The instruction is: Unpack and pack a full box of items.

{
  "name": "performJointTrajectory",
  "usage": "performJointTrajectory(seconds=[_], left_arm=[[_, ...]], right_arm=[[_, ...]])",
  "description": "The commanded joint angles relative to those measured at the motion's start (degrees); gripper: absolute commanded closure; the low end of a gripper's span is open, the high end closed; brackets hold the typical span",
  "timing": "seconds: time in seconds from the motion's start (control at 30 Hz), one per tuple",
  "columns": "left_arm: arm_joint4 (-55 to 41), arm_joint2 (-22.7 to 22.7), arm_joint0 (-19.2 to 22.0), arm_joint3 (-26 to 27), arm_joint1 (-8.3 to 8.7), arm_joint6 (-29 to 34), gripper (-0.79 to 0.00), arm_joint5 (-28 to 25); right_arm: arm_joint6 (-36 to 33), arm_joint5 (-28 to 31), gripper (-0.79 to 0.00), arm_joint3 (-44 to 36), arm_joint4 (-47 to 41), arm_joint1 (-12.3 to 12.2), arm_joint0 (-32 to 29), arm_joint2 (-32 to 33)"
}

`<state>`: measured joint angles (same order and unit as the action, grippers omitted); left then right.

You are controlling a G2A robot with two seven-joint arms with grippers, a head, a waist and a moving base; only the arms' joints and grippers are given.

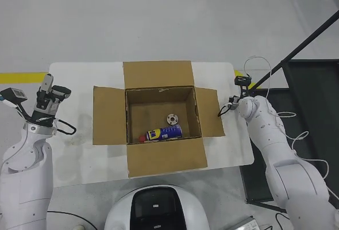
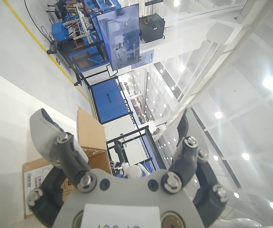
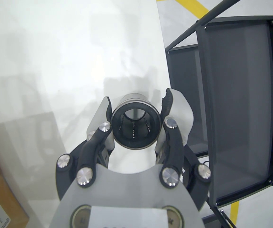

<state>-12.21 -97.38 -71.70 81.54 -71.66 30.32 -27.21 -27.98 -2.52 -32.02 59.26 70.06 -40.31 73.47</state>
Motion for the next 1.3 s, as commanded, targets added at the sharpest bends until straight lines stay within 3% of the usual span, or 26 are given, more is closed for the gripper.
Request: performJointTrajectory(seconds=[0.0,0.03,0.37,0.57,0.67,0.83,1.0,1.1,1.27], left_arm=[[0.0,0.0,0.0,0.0,0.0,0.0,-0.785,0.0],[0.0,0.0,0.0,0.0,0.0,0.0,-0.785,0.0],[0.0,0.0,0.0,0.0,0.0,0.0,-0.785,0.0],[0.0,0.0,0.0,0.0,0.0,0.0,-0.785,0.0],[0.0,0.0,0.0,0.0,0.0,0.0,-0.785,0.0],[0.0,0.0,0.0,0.0,0.0,0.0,-0.785,0.0],[0.0,0.0,0.0,0.0,0.0,0.0,-0.785,0.0],[0.0,0.0,0.0,0.0,0.0,0.0,-0.785,0.0],[0.0,0.0,0.0,0.0,0.0,0.0,-0.785,0.0]], right_arm=[[0.4,0.0,-0.388,1.2,-0.4,0.2,0.6,-0.2],[0.5,0.0,-0.785,1.8,-0.5,0.3,0.9,-0.3],[1.5,0.7,-0.785,3.8,-2.7,0.0,2.9,1.2],[2.6,1.3,-0.785,-4.5,-3.9,-1.9,0.7,5.2],[1.6,1.0,-0.785,-14.6,-3.9,-3.0,-3.2,7.5],[-4.0,0.2,-0.785,-38.7,-5.0,-4.1,-13.1,11.1],[-13.4,4.9,-0.785,-60.2,-8.3,-4.6,-21.4,10.7],[-18.4,6.9,-0.785,-68.3,-10.0,-4.6,-23.5,8.9],[-22.0,8.2,-0.785,-74.4,-10.0,-4.6,-25.0,5.7]])
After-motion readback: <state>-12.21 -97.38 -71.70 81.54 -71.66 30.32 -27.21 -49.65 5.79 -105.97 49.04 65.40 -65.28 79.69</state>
